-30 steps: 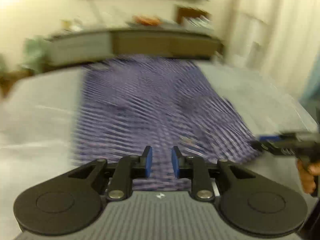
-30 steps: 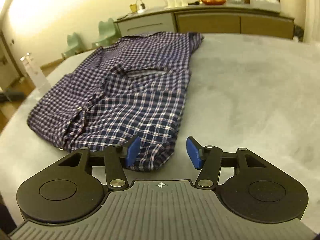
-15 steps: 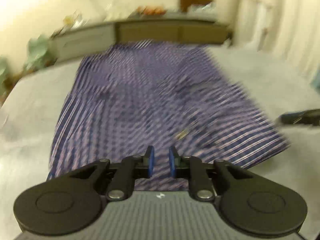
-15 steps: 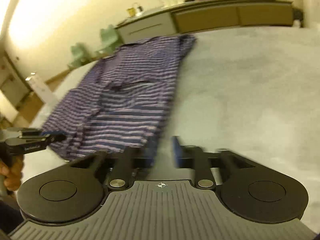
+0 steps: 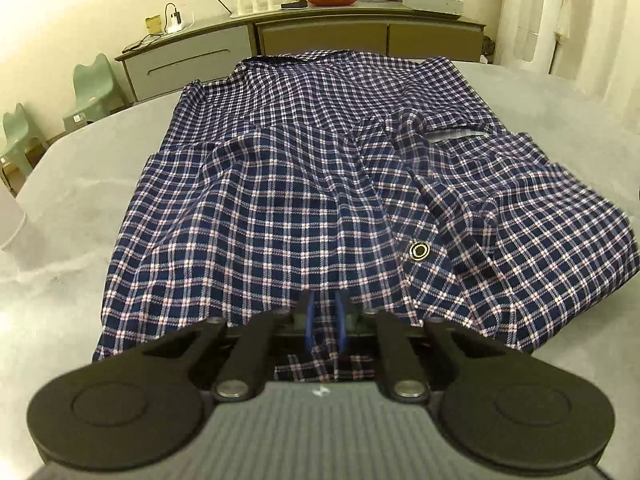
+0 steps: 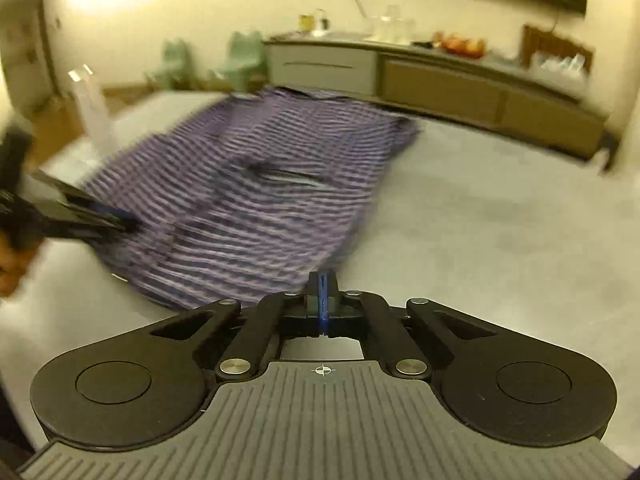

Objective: Fold clothes
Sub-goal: 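Release the shirt with both grippers and smooth the folded shirt flat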

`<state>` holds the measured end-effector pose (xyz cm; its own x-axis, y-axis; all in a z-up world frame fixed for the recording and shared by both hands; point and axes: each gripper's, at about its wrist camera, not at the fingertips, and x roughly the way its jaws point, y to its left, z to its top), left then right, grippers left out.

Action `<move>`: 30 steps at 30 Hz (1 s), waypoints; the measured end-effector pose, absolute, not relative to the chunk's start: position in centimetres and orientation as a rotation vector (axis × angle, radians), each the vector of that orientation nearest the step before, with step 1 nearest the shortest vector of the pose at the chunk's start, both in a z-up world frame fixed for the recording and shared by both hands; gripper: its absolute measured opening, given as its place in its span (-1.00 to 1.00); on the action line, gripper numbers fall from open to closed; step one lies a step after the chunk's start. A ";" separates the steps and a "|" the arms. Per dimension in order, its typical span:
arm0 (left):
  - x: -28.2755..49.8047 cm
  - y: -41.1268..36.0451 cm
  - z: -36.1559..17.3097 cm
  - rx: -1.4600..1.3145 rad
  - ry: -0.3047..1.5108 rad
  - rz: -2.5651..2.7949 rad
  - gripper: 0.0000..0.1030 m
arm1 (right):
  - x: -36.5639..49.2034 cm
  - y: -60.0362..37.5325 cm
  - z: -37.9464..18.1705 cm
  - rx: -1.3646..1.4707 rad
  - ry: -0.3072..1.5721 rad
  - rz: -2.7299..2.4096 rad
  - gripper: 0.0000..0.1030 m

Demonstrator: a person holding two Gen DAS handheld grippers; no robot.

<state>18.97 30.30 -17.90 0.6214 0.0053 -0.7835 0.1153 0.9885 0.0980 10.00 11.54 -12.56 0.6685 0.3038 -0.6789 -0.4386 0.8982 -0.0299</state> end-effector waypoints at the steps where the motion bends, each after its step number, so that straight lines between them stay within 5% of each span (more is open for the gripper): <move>1: 19.0 30.2 -17.8 0.150 0.902 -0.061 -0.76 | 10.3 11.0 -13.0 -0.195 0.756 0.412 -1.00; 4: 18.1 29.4 -16.9 0.184 0.877 -0.097 -0.70 | 9.4 10.4 -13.7 -0.138 0.778 0.453 -0.72; 5: 17.4 29.1 -16.4 0.212 0.846 -0.128 -0.66 | 8.4 10.7 -13.7 -0.138 0.750 0.472 -0.38; 6: 16.8 28.7 -15.9 0.240 0.815 -0.159 -0.47 | 7.2 11.4 -13.9 -0.172 0.712 0.485 0.09; 8: 15.3 27.7 -15.5 0.345 0.777 -0.243 -0.06 | 4.6 14.3 -15.1 -0.408 0.603 0.487 0.21; 13: 14.1 26.3 -17.0 0.490 0.775 -0.351 -0.08 | 2.0 20.6 -19.7 -0.956 0.448 0.534 0.17; 16: 14.9 27.0 -17.6 0.467 0.802 -0.358 -0.07 | 2.0 22.7 -21.9 -1.218 0.354 0.531 -0.02; 17: 15.1 27.4 -17.5 0.451 0.810 -0.362 -0.07 | 2.6 23.2 -22.3 -1.284 0.357 0.524 -0.70; 18: 15.3 27.8 -17.5 0.438 0.818 -0.362 -0.07 | 3.2 23.5 -22.5 -1.332 0.370 0.523 -0.83; 24: 15.8 29.8 -17.1 0.331 0.864 -0.378 -0.06 | 4.0 20.8 -20.1 -1.571 0.321 0.470 -1.00; 28: 15.9 30.5 -16.0 0.256 0.880 -0.422 -0.34 | 5.4 18.8 -18.3 -1.401 0.455 0.468 -1.00; 30: 15.5 31.1 -14.6 0.188 0.843 -0.446 -0.32 | 7.2 18.2 -17.6 -1.214 0.527 0.475 -0.76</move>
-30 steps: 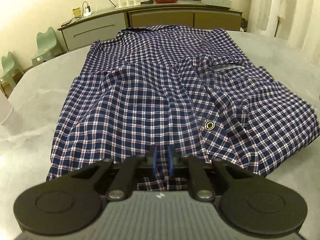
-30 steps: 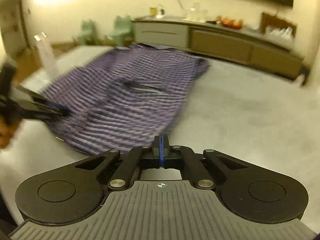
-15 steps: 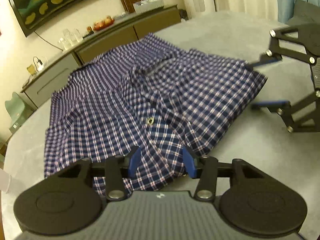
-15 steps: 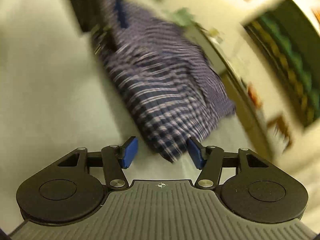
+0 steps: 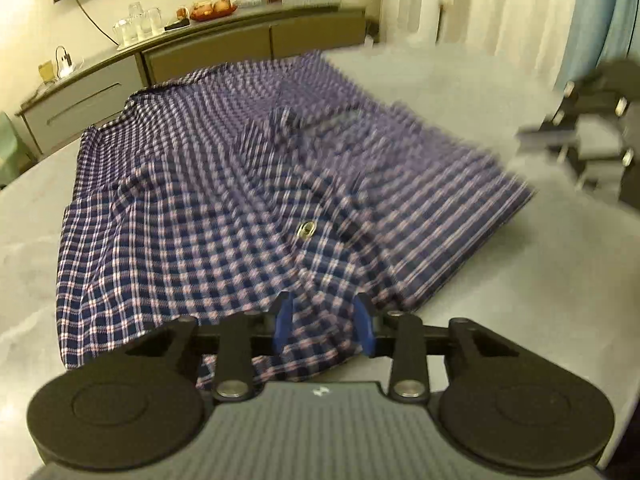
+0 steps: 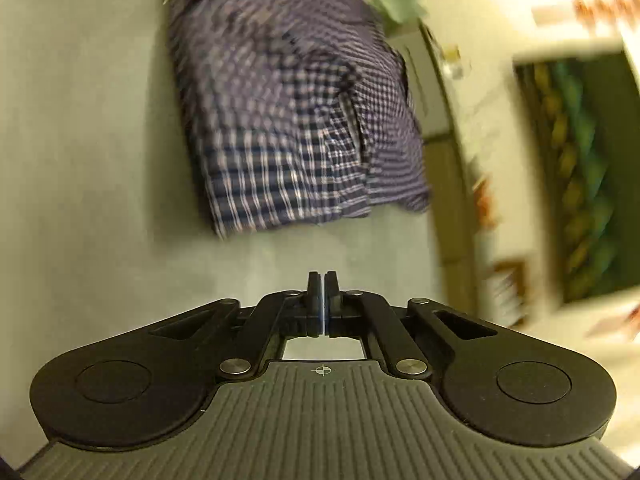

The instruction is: Fold clothes

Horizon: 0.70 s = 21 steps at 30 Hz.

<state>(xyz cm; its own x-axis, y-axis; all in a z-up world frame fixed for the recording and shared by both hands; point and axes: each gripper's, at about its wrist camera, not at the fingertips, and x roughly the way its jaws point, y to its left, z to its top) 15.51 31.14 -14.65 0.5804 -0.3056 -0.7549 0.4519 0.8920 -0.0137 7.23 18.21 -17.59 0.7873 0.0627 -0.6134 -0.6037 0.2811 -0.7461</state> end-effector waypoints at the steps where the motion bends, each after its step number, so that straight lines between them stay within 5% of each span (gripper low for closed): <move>1: 15.5 31.5 -13.9 0.155 0.814 -0.445 -0.28 | 8.5 17.9 -17.5 -1.120 0.558 0.473 -0.52; 2: 15.8 31.9 -13.5 0.130 0.796 -0.423 -0.23 | 9.7 17.6 -17.3 -1.026 0.588 0.470 -0.03; 3: 16.2 32.2 -13.3 0.108 0.782 -0.397 -0.14 | 10.9 17.3 -17.2 -0.932 0.617 0.467 0.10; 11: 23.0 34.4 -14.3 0.030 0.786 -0.166 -0.19 | 20.8 14.9 -16.3 -0.166 0.799 0.416 0.13; 13: 24.4 35.0 -14.7 0.024 0.795 -0.146 -0.19 | 23.2 14.3 -16.0 0.027 0.832 0.397 -0.04; 14: 25.1 35.4 -14.9 0.028 0.806 -0.136 -0.19 | 23.9 14.2 -16.0 0.066 0.835 0.386 -0.72; 15: 25.8 35.7 -15.3 0.041 0.822 -0.106 -0.20 | 24.0 14.4 -16.0 0.041 0.826 0.375 -0.99; 18: 27.5 37.4 -16.0 -0.002 0.870 -0.001 -0.32 | 24.2 14.8 -16.0 -0.034 0.799 0.343 -1.00; 21: 28.0 38.1 -16.4 -0.061 0.885 0.088 -0.67 | 24.5 15.2 -16.1 -0.108 0.770 0.310 -1.00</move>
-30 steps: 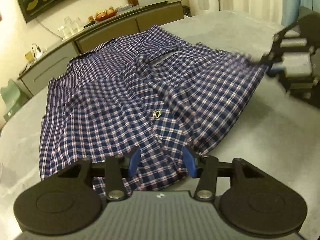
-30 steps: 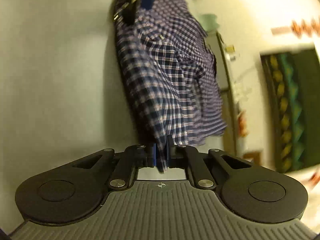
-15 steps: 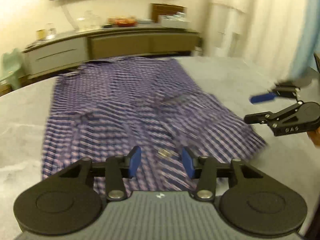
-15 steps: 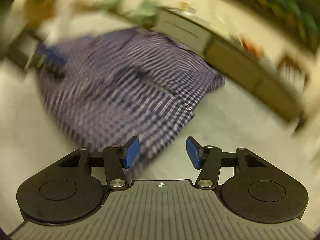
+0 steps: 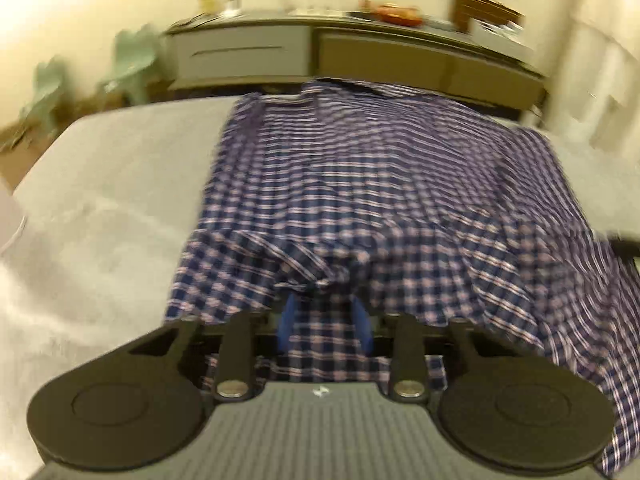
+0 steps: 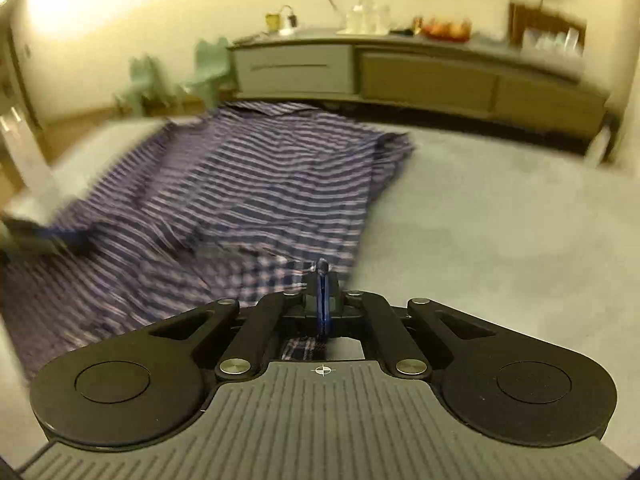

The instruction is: Fold clothes

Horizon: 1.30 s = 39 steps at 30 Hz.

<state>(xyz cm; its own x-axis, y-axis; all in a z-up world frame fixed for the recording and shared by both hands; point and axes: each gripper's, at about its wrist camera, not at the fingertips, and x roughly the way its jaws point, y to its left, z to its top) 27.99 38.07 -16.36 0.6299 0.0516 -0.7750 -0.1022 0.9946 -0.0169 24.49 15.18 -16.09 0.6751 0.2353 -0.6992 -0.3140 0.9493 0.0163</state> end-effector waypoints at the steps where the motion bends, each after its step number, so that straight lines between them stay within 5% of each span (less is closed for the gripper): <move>1: 27.9 37.9 -16.3 -0.062 0.887 0.104 -0.66 | 24.6 15.3 -16.1 -0.133 0.761 0.298 -0.99; 6: 27.3 36.6 -16.4 0.014 0.870 0.144 -0.65 | 24.7 16.0 -15.3 -0.192 0.687 0.251 -0.50; 11: 27.3 36.6 -16.3 0.014 0.862 0.152 -0.65 | 22.3 20.0 -12.0 -0.145 0.658 0.487 -0.48; 17: 26.9 39.7 -16.2 -0.056 0.852 0.272 -0.59 | 25.0 24.8 -16.8 -0.346 0.797 0.447 -0.50; 20: 26.1 40.0 -15.9 -0.042 0.849 0.270 -0.52 | 24.2 22.2 -14.8 -0.208 0.762 0.412 -0.35; 23: 24.1 38.2 -14.9 0.089 0.827 0.159 -0.46 | 19.7 18.5 -12.0 -0.170 0.656 0.439 0.01; 26: 18.8 34.5 -13.8 0.387 0.728 -0.146 0.03 | 13.8 16.4 -11.5 -0.319 0.606 0.531 0.07; 32: 9.8 30.7 -17.0 0.774 0.640 -0.499 0.09 | 4.7 17.0 -15.7 -0.944 0.470 0.670 0.48; 35: 9.6 29.6 -18.7 0.867 0.619 -0.459 0.08 | 5.5 18.7 -17.2 -1.126 0.455 0.659 0.13; 36: 9.7 29.5 -18.8 0.873 0.607 -0.453 0.09 | 6.2 19.3 -17.5 -1.162 0.468 0.654 -0.38; 37: 9.7 29.3 -18.9 0.876 0.587 -0.450 0.12 | 7.2 19.8 -17.2 -1.160 0.496 0.655 -0.64; 39: 9.9 28.9 -19.1 0.885 0.551 -0.451 0.23 | 9.5 20.2 -15.1 -1.048 0.582 0.669 -0.77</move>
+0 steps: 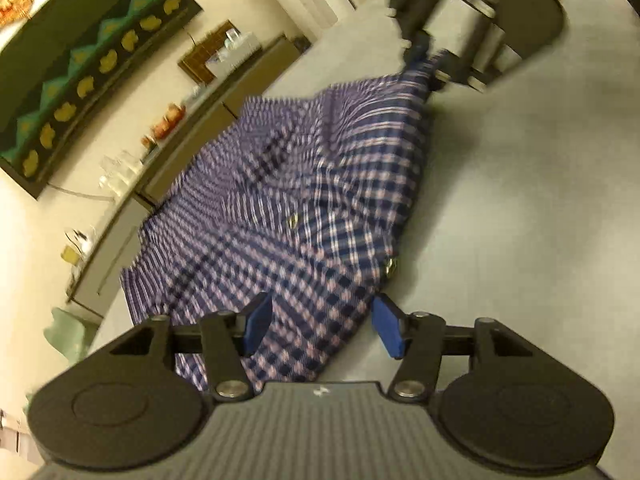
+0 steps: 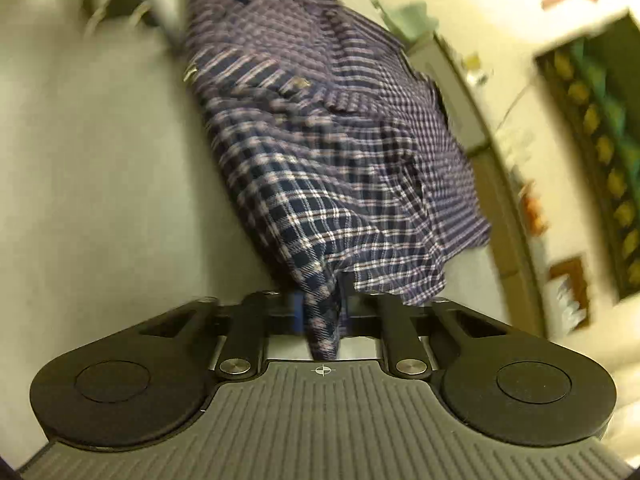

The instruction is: Fold clothes

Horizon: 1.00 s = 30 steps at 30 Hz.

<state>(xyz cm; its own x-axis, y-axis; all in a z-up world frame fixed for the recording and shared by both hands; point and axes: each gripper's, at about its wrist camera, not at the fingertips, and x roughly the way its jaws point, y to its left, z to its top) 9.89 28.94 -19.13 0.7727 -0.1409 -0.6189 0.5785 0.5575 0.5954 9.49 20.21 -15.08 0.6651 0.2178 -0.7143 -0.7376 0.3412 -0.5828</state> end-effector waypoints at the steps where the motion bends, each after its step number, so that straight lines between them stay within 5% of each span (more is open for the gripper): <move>1: 10.1 28.6 -19.4 0.897 0.538 -0.450 0.24 | 10.7 20.0 -13.4 -0.952 0.615 0.670 -0.78; 4: 11.4 28.1 -20.0 0.925 0.495 -0.417 0.14 | 13.9 18.4 -8.5 -0.670 0.699 0.681 -0.80; 5: 11.9 27.8 -20.1 0.927 0.497 -0.403 -0.11 | 14.6 17.8 -7.4 -0.604 0.718 0.683 -0.80; 6: 12.9 27.8 -20.3 0.929 0.518 -0.368 -0.91 | 15.1 17.3 -6.7 -0.566 0.729 0.683 -0.80; 19: 13.6 29.2 -18.5 0.808 0.654 -0.355 -0.89 | 12.1 14.2 -11.1 -0.947 0.663 0.516 -0.99; 22: 13.6 29.5 -17.4 0.725 0.681 -0.349 -0.89 | 10.9 16.2 -12.7 -1.010 0.590 0.526 -0.52; 23: 13.9 30.0 -16.7 0.676 0.695 -0.353 -0.89 | 10.5 17.0 -13.3 -1.031 0.563 0.532 0.12; 24: 14.2 30.4 -16.1 0.623 0.708 -0.353 -0.89 | 10.1 17.8 -13.8 -1.052 0.537 0.539 0.52; 28: 14.5 31.4 -14.4 0.477 0.736 -0.358 -0.89 | 8.4 21.1 -16.0 -1.136 0.430 0.563 0.62; 30: 14.4 31.7 -14.0 0.449 0.739 -0.368 -0.89 | 7.5 22.7 -17.1 -1.176 0.375 0.575 0.32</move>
<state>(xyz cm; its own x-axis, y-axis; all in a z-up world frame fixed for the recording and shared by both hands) 14.42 31.69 -13.98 0.6835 -0.1620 -0.7117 0.4703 0.8434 0.2597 7.53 22.74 -17.11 0.7984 0.2246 -0.5587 -0.6018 0.2675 -0.7525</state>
